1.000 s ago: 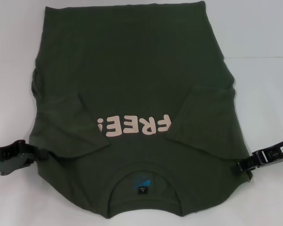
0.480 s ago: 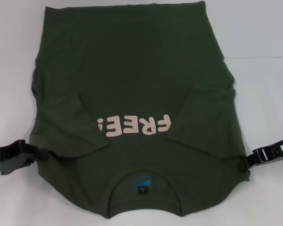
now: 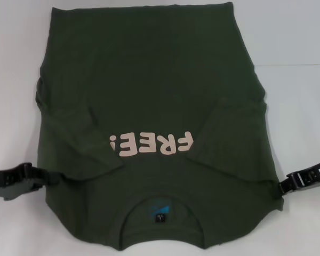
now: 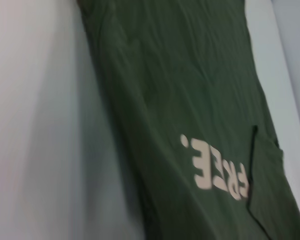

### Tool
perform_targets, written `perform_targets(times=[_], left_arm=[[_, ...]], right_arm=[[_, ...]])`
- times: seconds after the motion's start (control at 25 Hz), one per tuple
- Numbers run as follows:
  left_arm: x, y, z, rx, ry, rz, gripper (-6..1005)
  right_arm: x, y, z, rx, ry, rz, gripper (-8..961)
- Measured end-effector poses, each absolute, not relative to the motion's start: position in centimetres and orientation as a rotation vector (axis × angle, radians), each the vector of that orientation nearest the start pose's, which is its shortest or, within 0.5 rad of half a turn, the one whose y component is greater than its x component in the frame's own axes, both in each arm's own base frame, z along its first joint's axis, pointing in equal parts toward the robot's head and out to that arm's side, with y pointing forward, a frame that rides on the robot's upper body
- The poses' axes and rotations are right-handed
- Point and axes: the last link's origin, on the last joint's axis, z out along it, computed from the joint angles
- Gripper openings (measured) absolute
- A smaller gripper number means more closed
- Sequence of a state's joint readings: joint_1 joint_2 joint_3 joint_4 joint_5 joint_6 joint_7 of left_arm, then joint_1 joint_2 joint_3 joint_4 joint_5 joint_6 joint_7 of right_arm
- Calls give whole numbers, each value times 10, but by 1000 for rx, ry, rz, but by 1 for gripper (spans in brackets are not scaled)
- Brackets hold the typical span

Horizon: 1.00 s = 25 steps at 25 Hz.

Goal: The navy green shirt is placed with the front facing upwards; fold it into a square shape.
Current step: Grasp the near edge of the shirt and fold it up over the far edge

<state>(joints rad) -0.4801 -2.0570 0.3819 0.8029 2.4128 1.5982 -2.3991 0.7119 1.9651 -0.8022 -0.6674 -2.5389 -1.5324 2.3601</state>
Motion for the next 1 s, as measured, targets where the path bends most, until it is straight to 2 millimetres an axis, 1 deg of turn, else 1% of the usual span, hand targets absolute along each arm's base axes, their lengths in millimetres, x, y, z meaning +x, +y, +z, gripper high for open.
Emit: perform_targets(times=[0.24,0.44,0.48,0.52,0.56,0.64,0.72,0.8,0.92,1.0], left_arm=[[-335,286,51,2339,2288,582,41],[-339,263,59,2310,2272,530,42],[-339,263,59,2310,2272,530,42],[-339,258,61,2305,2267,521,42],[-338,249,63,2291,2240,500,42],[-338,246,63,2287,2229,490,42],[-338,251,62,2295,2232,488,42],[-334,262,60,2309,2224,491,42],[-322,291,54,2329,2202,508,41],[-311,315,51,2346,2215,535,41]], right_arm=[[284,349,27,-2509,1702,-192,18],[288,333,29,-2567,1751,-232,18],[289,329,29,-2587,1761,-241,18],[289,325,30,-2603,1767,-246,18],[290,320,30,-2623,1772,-252,18],[293,317,31,-2633,1773,-249,18],[296,320,33,-2606,1766,-216,18],[296,330,37,-2555,1753,-137,19],[290,350,44,-2467,1734,30,19],[284,363,46,-2425,1710,138,19]])
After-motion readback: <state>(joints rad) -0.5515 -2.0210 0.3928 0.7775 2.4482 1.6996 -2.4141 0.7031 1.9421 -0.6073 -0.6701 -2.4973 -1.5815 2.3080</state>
